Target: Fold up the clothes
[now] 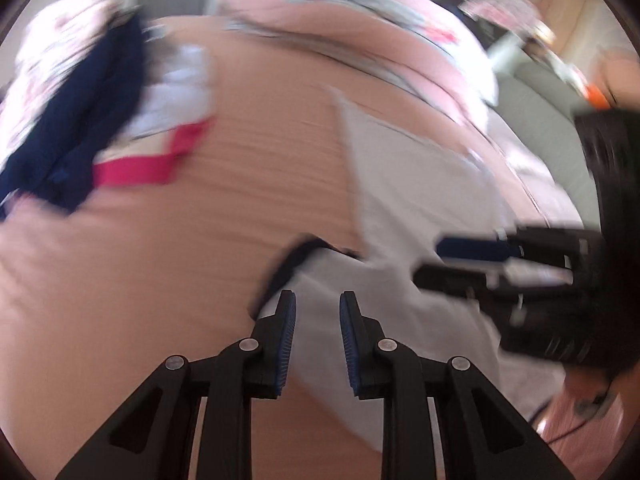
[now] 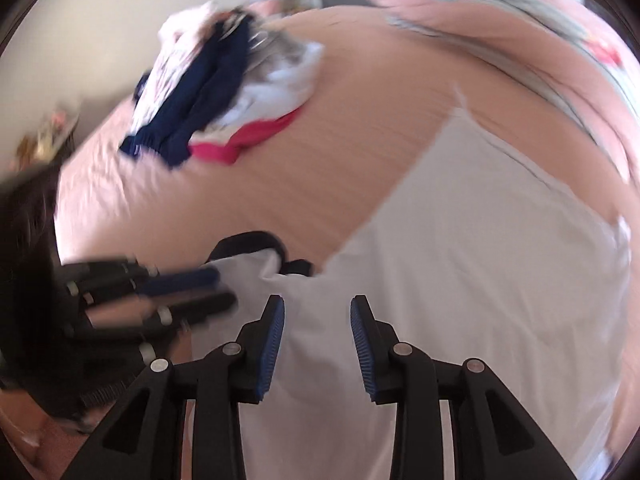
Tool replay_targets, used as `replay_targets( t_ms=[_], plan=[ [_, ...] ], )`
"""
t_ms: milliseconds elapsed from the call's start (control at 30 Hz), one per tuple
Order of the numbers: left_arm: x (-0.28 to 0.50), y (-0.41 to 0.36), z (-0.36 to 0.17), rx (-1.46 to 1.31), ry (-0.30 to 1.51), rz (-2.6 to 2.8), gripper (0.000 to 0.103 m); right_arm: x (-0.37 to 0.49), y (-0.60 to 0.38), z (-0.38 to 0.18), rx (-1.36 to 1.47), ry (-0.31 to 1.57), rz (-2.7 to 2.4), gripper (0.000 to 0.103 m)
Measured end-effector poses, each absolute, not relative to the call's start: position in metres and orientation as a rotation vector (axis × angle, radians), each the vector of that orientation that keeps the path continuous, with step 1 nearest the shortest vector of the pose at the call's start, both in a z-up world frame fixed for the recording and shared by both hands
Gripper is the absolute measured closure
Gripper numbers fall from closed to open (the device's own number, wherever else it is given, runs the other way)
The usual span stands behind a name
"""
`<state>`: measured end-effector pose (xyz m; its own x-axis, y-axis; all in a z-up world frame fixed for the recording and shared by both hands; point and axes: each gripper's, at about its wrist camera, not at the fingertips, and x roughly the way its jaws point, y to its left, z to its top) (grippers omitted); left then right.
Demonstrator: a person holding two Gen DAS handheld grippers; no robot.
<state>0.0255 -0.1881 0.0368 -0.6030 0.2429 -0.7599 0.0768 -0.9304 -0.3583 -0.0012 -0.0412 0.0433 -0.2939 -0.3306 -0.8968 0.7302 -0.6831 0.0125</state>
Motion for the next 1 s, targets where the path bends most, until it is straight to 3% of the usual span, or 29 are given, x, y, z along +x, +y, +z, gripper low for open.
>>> replay_targets(
  t_ms=[133, 233, 267, 333, 433, 600, 1000],
  plan=[
    [0.026, -0.216, 0.022, -1.407, -0.795, 2.59, 0.083, 0.0, -0.069, 0.024, 1.275, 0.577, -1.984, 0.069],
    [0.018, -0.208, 0.009, -1.445, -0.845, 2.462, 0.082, -0.006, -0.073, 0.008, 1.352, 0.561, -1.978, 0.07],
    [0.017, -0.203, 0.006, -1.461, -0.827, 2.438, 0.081, -0.008, -0.071, 0.003, 1.371, 0.538, -1.976, 0.07],
    [0.016, -0.195, 0.008, -1.463, -0.778, 2.44, 0.073, -0.002, -0.065, 0.002, 1.379, 0.481, -1.959, 0.085],
    [0.02, -0.195, 0.01, -1.437, -0.797, 2.444, 0.069, 0.011, -0.052, 0.002, 1.376, 0.523, -1.985, 0.095],
    [0.021, -0.203, 0.008, -1.432, -0.851, 2.456, 0.069, 0.011, -0.027, 0.01, 1.401, 0.506, -2.077, 0.096],
    [0.013, -0.182, 0.004, -1.437, -0.655, 2.451, 0.062, 0.009, -0.012, 0.006, 1.449, 0.4, -2.084, 0.097]
  ],
)
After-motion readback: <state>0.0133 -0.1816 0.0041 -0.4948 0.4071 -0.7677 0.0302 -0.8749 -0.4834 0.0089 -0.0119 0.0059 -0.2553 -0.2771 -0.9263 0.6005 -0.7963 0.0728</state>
